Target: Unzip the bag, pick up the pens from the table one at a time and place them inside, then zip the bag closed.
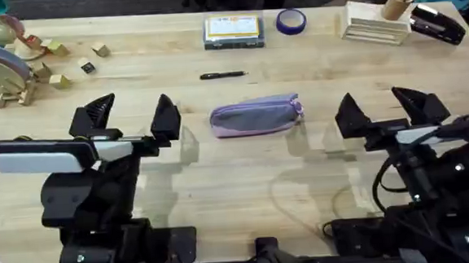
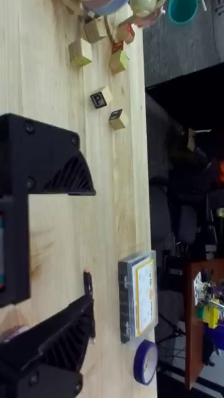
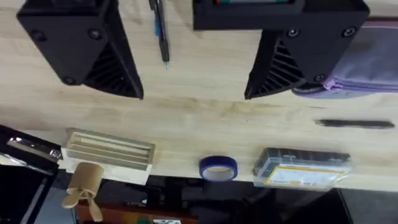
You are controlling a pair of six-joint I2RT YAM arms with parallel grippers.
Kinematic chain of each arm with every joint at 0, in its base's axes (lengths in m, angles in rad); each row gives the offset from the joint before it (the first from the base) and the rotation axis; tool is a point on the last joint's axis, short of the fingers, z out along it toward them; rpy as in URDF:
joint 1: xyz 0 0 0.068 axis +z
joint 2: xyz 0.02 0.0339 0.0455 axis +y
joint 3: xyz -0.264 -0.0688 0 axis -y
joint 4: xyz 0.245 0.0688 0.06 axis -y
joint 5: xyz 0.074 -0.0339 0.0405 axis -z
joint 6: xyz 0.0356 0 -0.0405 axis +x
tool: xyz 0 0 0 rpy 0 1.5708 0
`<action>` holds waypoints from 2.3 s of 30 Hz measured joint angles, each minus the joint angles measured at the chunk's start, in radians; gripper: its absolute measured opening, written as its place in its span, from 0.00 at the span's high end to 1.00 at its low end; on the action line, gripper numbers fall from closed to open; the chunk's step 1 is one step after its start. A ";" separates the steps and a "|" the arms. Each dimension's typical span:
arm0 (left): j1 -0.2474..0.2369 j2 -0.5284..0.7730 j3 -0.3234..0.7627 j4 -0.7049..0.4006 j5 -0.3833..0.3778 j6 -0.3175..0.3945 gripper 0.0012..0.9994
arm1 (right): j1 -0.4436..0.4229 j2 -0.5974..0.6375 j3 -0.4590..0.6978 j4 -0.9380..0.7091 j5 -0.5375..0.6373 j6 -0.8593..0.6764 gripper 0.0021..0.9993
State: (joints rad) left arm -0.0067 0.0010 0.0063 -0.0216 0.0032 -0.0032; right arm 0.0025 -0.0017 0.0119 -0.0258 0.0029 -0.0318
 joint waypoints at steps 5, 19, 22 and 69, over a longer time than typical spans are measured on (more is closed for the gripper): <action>0.000 0.000 0.008 -0.023 0.001 0.000 0.01 | 0.000 0.001 0.053 -0.111 -0.002 -0.006 0.00; 0.000 0.103 0.359 -0.357 0.014 0.000 0.01 | 0.000 0.171 0.431 -0.403 -0.003 -0.007 0.00; 0.000 0.181 0.454 -0.432 0.034 0.000 0.01 | 0.000 0.263 0.523 -0.451 -0.004 -0.007 0.00; 0.000 1.122 0.896 -0.842 0.688 1.112 0.01 | 0.001 0.756 0.937 -0.692 -0.176 -0.007 0.00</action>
State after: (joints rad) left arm -0.0071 1.1231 0.9020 -0.8640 0.6914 1.1084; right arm 0.0036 0.7544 0.9493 -0.7176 -0.1734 -0.0391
